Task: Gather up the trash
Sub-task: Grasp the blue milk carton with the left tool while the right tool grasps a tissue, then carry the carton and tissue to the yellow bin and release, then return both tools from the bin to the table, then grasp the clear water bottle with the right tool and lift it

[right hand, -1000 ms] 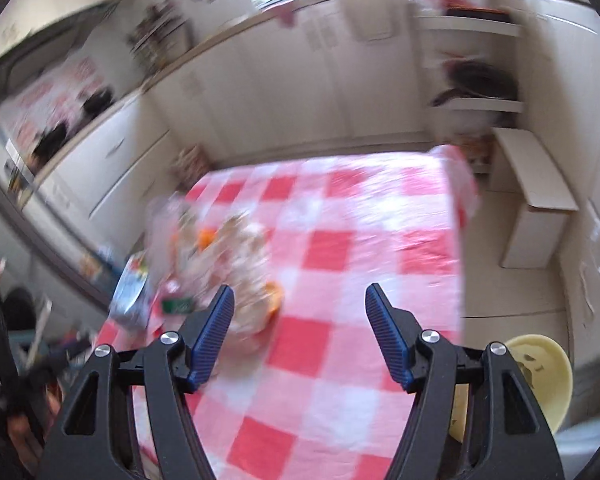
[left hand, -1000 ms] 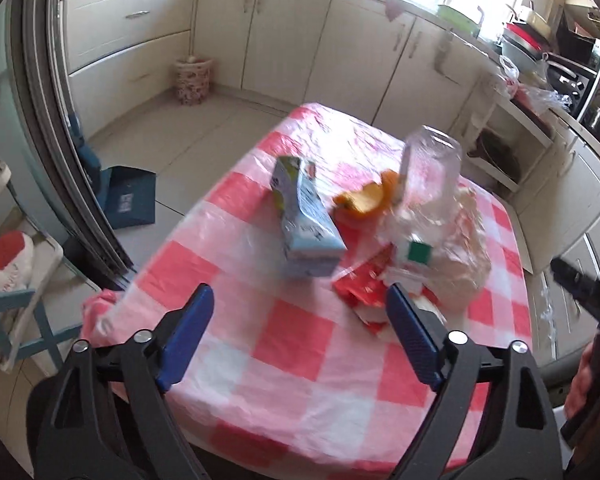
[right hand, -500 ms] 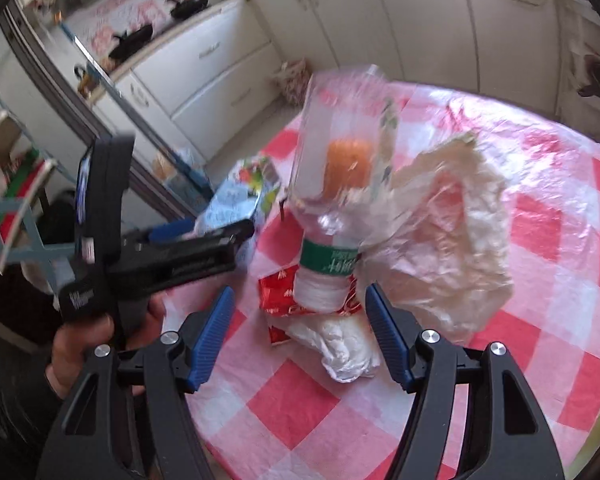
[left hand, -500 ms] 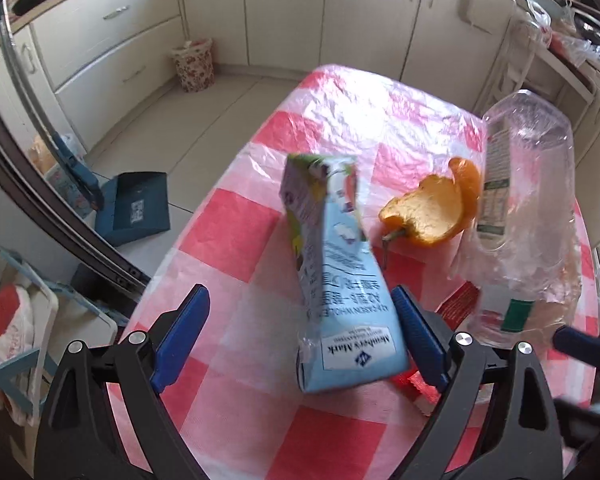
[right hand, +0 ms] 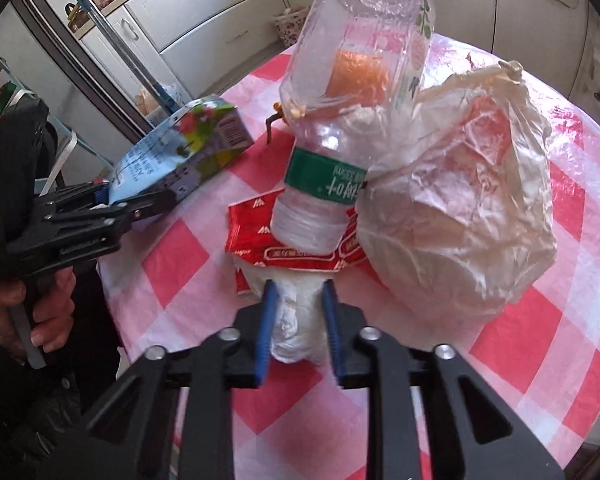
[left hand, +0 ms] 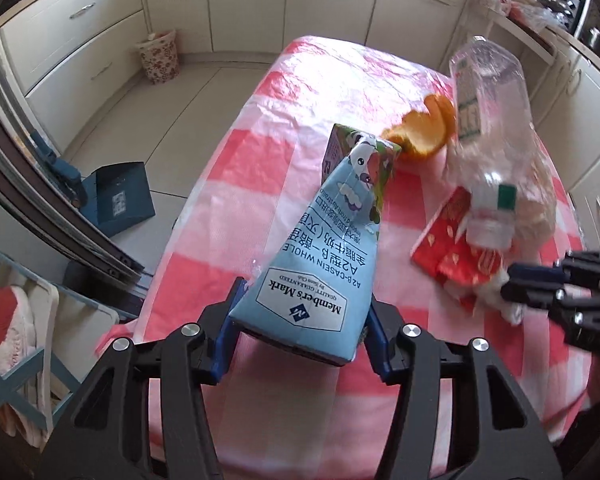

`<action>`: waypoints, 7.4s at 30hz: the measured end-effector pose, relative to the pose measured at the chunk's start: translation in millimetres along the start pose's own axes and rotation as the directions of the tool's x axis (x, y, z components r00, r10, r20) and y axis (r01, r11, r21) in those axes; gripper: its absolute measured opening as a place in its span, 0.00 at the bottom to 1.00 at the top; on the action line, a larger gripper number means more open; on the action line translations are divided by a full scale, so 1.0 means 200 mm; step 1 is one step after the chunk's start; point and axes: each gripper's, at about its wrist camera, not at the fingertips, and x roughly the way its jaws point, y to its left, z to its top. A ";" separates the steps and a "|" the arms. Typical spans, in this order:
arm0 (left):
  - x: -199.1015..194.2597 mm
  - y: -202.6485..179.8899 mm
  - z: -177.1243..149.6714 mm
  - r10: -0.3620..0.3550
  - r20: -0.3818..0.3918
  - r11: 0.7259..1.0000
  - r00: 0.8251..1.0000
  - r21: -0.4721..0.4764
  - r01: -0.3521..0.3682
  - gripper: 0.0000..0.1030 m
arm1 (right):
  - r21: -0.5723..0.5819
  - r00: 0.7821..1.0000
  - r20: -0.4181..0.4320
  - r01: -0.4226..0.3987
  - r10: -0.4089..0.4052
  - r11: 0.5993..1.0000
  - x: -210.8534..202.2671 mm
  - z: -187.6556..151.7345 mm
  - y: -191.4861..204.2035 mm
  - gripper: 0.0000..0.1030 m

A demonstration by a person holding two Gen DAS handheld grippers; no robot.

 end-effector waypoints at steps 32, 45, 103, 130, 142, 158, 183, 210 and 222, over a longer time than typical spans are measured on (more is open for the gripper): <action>-0.15 -0.02 -0.03 0.008 0.048 1.000 0.999 -0.004 -0.008 0.47 | -0.060 0.997 0.033 0.065 -0.063 0.996 -0.14 -0.10 -0.02 0.25; -0.37 -0.43 -0.07 -0.112 0.104 0.988 0.988 0.115 0.100 0.47 | 0.110 0.975 0.141 0.157 -0.172 0.981 -0.43 -0.23 -0.28 0.25; -0.29 -0.85 -0.36 -0.181 0.028 0.971 0.983 0.163 0.175 0.71 | 0.619 0.757 0.342 0.264 -0.557 0.740 -1.06 -0.46 -0.91 0.78; -0.44 0.07 -0.56 0.024 0.112 0.995 0.993 -0.096 -0.013 0.74 | 0.304 0.928 0.338 0.049 -0.156 0.951 -0.36 -0.05 0.07 0.78; -0.41 0.12 -0.56 0.025 0.102 0.993 0.995 -0.118 -0.013 0.75 | 0.251 0.956 0.294 -0.048 -0.029 0.967 -0.16 0.02 0.18 0.78; -0.34 0.07 -0.10 0.106 0.209 0.994 0.972 0.004 -0.110 0.79 | 0.408 0.953 0.296 -0.195 0.073 0.892 -0.01 0.05 -0.07 0.78; 0.36 -0.62 0.43 -0.022 0.183 0.904 0.983 0.424 -0.058 0.10 | 0.467 0.950 0.311 -0.122 -0.033 0.876 -0.25 -0.18 -0.34 0.81; 0.01 -0.18 0.04 -0.114 0.043 0.958 0.992 0.269 0.099 0.05 | 0.059 0.968 0.246 0.039 -0.052 0.998 -0.07 0.02 0.12 0.84; 0.02 -0.17 0.06 -0.109 0.051 0.954 0.993 0.285 0.090 0.05 | 0.015 0.981 0.195 -0.005 0.002 1.000 -0.03 0.00 0.15 0.56</action>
